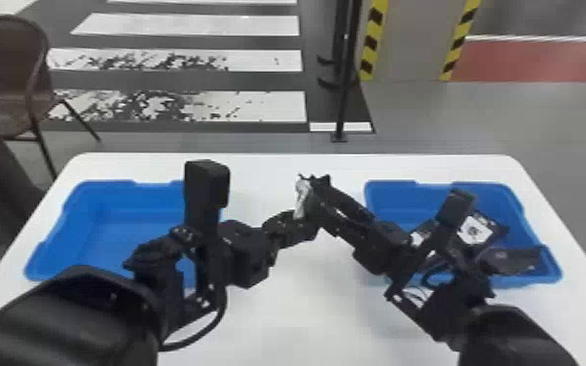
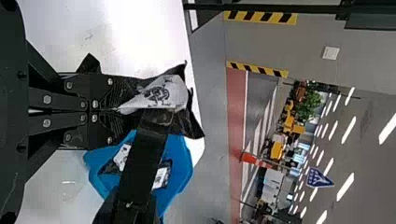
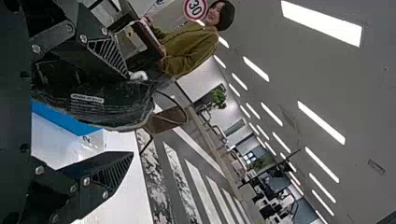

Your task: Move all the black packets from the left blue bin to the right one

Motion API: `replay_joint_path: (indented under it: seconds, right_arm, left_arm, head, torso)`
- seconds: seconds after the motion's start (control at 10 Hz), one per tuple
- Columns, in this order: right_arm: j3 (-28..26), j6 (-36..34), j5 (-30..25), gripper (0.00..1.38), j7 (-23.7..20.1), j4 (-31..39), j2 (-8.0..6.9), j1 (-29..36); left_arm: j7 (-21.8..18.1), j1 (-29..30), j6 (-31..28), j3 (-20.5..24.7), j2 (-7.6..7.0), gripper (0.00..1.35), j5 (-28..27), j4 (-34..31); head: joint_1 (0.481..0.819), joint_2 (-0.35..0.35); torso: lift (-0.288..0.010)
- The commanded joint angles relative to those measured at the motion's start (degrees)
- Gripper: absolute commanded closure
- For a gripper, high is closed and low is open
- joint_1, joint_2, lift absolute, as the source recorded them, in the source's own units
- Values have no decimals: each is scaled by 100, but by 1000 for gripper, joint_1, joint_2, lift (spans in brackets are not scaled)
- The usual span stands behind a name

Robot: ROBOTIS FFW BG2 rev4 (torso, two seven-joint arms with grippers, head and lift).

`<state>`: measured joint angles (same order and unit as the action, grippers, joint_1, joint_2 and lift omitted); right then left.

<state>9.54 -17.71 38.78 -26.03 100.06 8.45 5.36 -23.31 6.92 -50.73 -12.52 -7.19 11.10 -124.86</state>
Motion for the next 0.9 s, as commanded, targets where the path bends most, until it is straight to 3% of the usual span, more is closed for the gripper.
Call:
replay_joint_path:
  seconds: [0.0,0.2,0.4,0.5,0.6,0.7,0.8]
  right_arm:
    - [-17,-29,-62,1133,19,-85,7,-58]
    - [-28,-29,-84,1273,19,-85,-1,-44]
    - [-108,28,-62,1285,10,-142,-19,-16]
    - [-188,42,-73,1285,2,-128,-28,-2]
    - [-337,42,-84,1285,-7,-128,-28,-2]
    - [-485,42,-119,1285,-7,-114,-28,-2]
    - [-737,98,-233,1285,2,-142,-45,-2]
  left_arm:
    - [-7,-45,25,-62,16,1205,44,90]
    - [-7,-45,67,-39,16,1205,79,90]
    - [-16,11,165,18,16,1200,124,90]
    - [2,82,235,75,25,1006,181,90]
    - [2,110,207,143,42,558,170,90]
    - [2,180,235,223,42,205,216,90]
    - [2,236,292,269,51,87,319,76]
  head:
    - [695,-29]
    - [695,-43]
    - [695,-43]
    - [695,-45]
    - [695,-48]
    - [695,-53]
    - [695,-61]
  torso:
    - [-140]
    - [-140]
    - [-140]
    - [-140]
    - [-140]
    - [-140]
    - [-140]
